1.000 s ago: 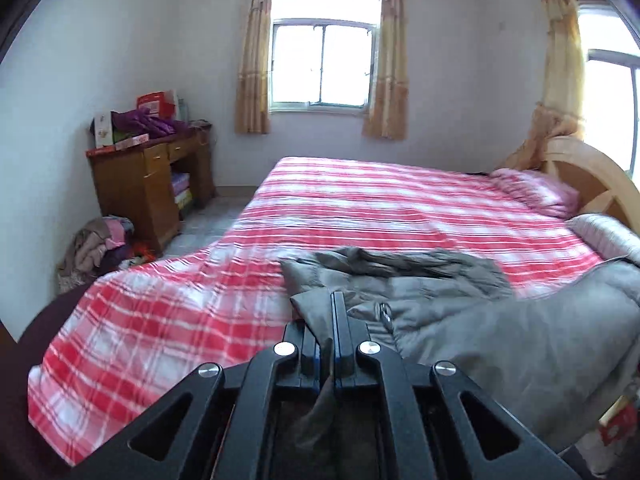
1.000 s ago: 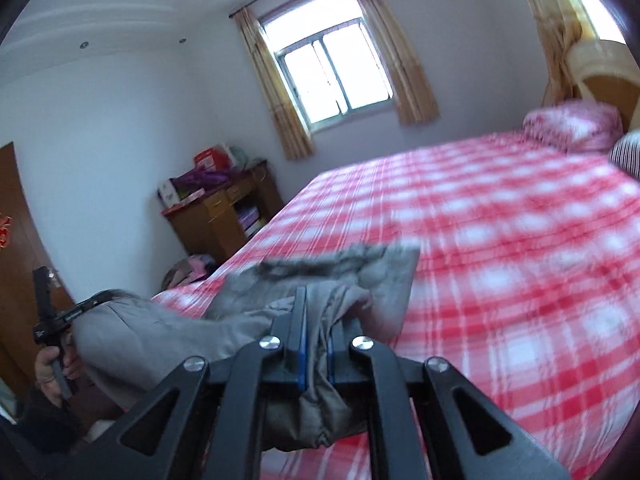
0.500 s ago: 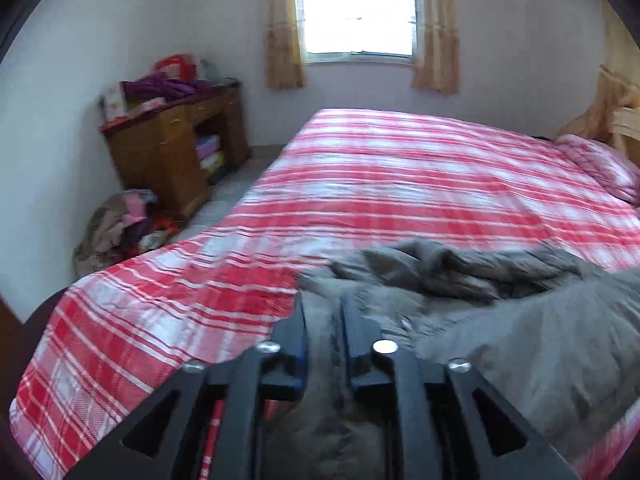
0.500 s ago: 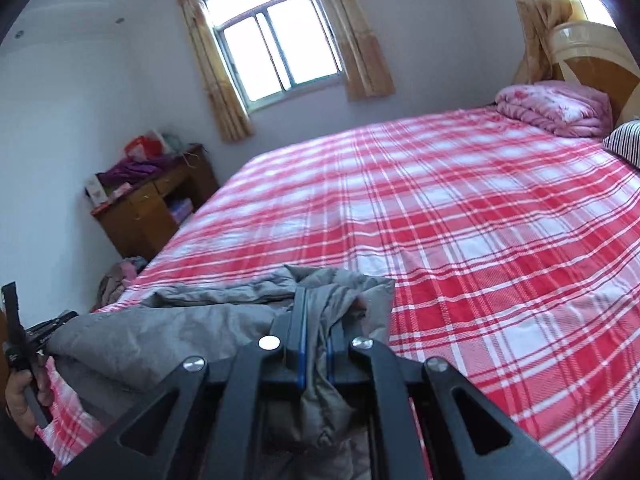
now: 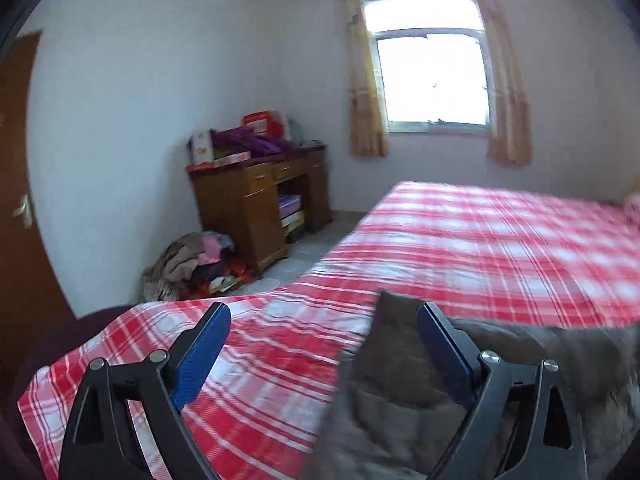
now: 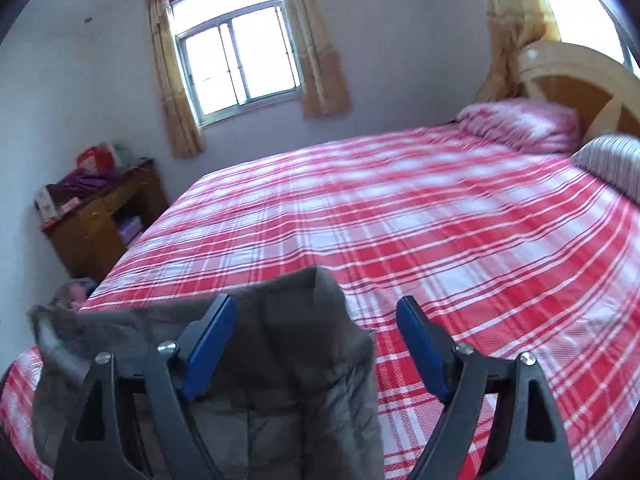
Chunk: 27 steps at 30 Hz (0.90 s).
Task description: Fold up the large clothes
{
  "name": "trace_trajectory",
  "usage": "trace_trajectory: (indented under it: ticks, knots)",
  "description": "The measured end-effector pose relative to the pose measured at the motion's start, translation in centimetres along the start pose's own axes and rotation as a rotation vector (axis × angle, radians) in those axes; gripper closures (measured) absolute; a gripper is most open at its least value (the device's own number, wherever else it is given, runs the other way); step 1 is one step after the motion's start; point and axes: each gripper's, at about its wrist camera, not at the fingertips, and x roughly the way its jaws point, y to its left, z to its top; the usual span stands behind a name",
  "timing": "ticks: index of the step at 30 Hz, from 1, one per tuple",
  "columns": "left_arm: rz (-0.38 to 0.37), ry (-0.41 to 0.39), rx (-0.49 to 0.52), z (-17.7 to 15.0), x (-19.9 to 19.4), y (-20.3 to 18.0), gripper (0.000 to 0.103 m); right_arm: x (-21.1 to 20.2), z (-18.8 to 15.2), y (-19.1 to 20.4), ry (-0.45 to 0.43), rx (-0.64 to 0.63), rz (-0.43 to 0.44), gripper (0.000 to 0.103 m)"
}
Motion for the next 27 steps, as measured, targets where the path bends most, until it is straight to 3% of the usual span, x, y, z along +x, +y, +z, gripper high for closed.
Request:
trace_trajectory:
  ticks: [5,10,14,17,27]
  knots:
    - [0.021,0.042,0.190,-1.3,2.5,-7.0,0.008,0.8,-2.7,6.7,0.061,-0.177,0.048,0.018]
    - [0.115,0.104,0.290,-2.6,7.5,-10.3,0.008,3.9,-4.5,10.6,0.111,-0.294,0.040,0.018]
    - [0.158,0.208,0.296,-4.8,11.8,-10.5,0.008,7.1,-5.7,11.2,0.149,-0.349,-0.011,0.018]
    - [0.135,0.270,0.241,-5.8,13.8,-10.1,0.008,9.2,-6.9,10.1,0.193,-0.329,-0.015,0.018]
    - [0.146,0.303,0.240,-6.9,15.6,-10.8,0.005,10.4,-7.9,9.4,0.198,-0.293,0.003,0.018]
